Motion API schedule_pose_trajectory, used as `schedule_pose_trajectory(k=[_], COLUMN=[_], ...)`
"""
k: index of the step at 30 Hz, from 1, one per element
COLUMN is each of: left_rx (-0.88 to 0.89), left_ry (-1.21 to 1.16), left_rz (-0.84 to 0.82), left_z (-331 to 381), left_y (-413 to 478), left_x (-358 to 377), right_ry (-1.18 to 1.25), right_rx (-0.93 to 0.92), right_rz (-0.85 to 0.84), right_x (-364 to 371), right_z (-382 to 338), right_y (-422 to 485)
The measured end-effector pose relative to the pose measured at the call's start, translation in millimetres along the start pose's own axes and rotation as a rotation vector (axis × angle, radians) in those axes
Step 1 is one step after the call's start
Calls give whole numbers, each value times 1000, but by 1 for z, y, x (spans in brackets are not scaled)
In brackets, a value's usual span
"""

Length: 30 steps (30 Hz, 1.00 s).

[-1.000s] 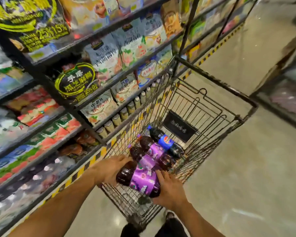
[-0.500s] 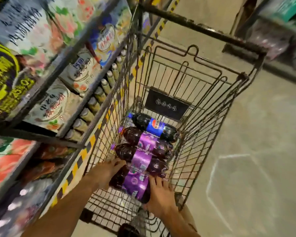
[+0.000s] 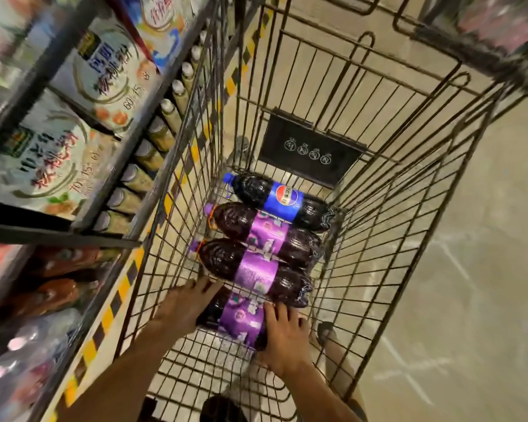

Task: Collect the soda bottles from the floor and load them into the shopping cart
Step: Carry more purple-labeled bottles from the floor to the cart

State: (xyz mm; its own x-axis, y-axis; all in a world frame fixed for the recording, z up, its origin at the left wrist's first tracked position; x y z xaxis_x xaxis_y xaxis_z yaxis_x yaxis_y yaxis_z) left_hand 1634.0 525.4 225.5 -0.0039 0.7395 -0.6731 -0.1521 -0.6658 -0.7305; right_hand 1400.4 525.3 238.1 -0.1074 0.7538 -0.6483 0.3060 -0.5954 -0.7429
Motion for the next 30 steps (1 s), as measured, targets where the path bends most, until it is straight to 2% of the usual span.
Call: schedule_pose_trajectory(k=[7, 12, 15, 18, 23, 30], left_rx=[-34, -164, -190, -216, -305, -616], left_ry=[-28, -64, -54, -81, -236, -384], left_rz=[52, 52, 125, 125, 168, 236], left_z=[-4, 4, 3, 7, 20, 21], left_y=[-1, -30, -63, -101, -172, -264], left_x=[18, -7, -37, -78, -128, -169], right_ry=[-66, -95, -166, -272, -452, -733], right_rx=[-30, -65, -119, -173, -313, -618], right_rz=[-34, -71, -58, -67, -11, 42], right_x=[3, -16, -53, -103, -183, -264], right_z=[-4, -18, -31, -45, -74, -141], right_y=[10, 2, -17, -35, -62, -85])
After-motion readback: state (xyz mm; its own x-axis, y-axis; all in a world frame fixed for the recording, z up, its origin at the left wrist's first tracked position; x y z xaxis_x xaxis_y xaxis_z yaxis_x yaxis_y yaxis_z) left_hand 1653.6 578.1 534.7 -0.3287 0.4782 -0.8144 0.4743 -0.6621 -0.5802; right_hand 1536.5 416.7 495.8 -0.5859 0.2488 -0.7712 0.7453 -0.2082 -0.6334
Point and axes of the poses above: each hand's wrist, its own y-axis towards the middle knuckle, its own x-axis out of the palm, z = x × y, the point moved 4 cm from there along y, towards the middle knuckle, and after that the axes turned 1 degree about y, right-handed, at the moved point
